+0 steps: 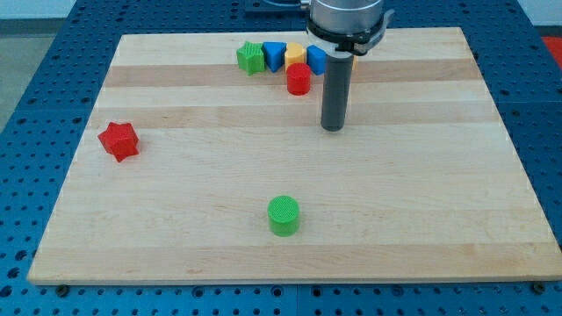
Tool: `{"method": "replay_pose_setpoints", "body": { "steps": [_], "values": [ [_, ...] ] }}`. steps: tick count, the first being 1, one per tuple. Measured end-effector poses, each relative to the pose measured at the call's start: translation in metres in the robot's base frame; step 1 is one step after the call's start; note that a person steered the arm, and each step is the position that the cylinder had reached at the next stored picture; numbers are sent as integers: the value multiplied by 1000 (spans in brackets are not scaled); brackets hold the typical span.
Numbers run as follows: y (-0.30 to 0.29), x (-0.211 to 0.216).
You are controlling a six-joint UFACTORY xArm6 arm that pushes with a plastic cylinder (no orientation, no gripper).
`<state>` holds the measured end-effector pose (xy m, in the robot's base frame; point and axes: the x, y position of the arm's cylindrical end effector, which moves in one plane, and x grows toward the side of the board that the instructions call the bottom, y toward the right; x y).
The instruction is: Push red circle to the bottom of the yellow heart
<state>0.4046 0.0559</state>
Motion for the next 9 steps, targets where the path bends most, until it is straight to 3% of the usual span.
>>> {"method": "replay_pose_setpoints", "body": {
  "steps": [3,6,9],
  "values": [
    [0,-92],
    [-5,-96],
    [-7,-70]
  ]
}}
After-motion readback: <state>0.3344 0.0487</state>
